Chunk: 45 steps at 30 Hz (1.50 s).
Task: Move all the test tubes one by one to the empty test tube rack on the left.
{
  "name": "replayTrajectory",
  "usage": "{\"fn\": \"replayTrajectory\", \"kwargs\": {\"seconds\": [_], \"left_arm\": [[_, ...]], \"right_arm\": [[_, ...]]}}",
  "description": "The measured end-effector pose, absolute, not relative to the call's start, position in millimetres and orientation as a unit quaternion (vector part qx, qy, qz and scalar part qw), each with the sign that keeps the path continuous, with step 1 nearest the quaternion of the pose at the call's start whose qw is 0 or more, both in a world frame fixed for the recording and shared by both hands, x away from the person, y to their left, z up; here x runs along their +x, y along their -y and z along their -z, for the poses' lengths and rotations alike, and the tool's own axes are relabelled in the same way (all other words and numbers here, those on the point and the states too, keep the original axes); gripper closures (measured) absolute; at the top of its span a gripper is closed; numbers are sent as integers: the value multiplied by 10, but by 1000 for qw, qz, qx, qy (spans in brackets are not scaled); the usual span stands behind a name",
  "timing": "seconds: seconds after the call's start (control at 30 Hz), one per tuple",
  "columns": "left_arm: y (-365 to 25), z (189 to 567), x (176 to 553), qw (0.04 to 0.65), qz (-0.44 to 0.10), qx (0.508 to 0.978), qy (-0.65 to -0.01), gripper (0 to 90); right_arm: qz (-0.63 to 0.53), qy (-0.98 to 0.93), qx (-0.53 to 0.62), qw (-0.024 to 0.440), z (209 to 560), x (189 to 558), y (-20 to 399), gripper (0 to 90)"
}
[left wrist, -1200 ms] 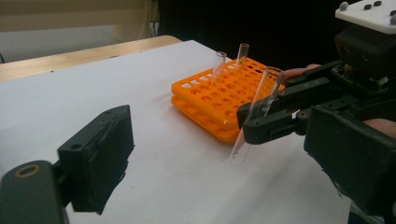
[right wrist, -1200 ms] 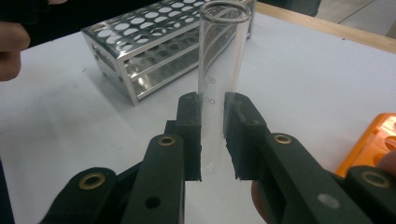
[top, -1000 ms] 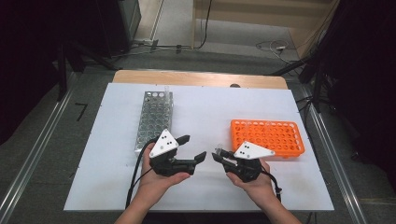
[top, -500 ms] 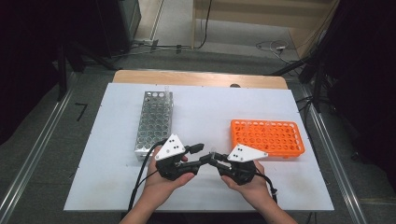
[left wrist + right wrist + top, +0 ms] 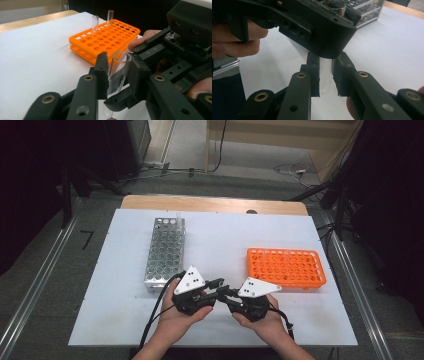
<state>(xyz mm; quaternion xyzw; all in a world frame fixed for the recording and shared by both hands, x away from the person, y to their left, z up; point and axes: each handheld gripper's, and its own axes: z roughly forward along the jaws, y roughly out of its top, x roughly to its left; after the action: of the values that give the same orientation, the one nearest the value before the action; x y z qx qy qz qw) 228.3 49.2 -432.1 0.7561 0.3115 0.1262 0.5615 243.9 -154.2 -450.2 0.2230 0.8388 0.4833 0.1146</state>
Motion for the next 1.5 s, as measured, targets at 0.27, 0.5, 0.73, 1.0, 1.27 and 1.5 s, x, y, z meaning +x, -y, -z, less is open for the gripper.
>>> {"fn": "replayTrajectory", "kwargs": {"seconds": [0.27, 0.5, 0.73, 1.0, 1.27, 1.5], "left_arm": [[-501, 4317, 2278, 560, -138, 756, -311, 762], [-557, 4292, 2298, 564, -141, 750, -315, 763], [-674, 4229, 2347, 566, -150, 743, -324, 763], [-868, 4158, 2479, 570, -163, 730, -340, 763], [-1050, 4069, 2630, 566, -176, 724, -352, 763], [-1235, 3990, 2779, 564, -196, 711, -371, 763]], "right_arm": [[-486, -837, 226, 113, 4504, 2443, 1553, 735], [-492, -830, 237, 113, 4499, 2460, 1610, 527], [-493, -828, 246, 106, 4485, 2483, 1813, 127], [-501, -820, 257, 103, 4513, 2461, 2179, 66], [-497, -811, 285, 120, 4507, 2415, 2509, 1], [-493, -801, 310, 137, 4496, 2401, 2768, 0]]}}
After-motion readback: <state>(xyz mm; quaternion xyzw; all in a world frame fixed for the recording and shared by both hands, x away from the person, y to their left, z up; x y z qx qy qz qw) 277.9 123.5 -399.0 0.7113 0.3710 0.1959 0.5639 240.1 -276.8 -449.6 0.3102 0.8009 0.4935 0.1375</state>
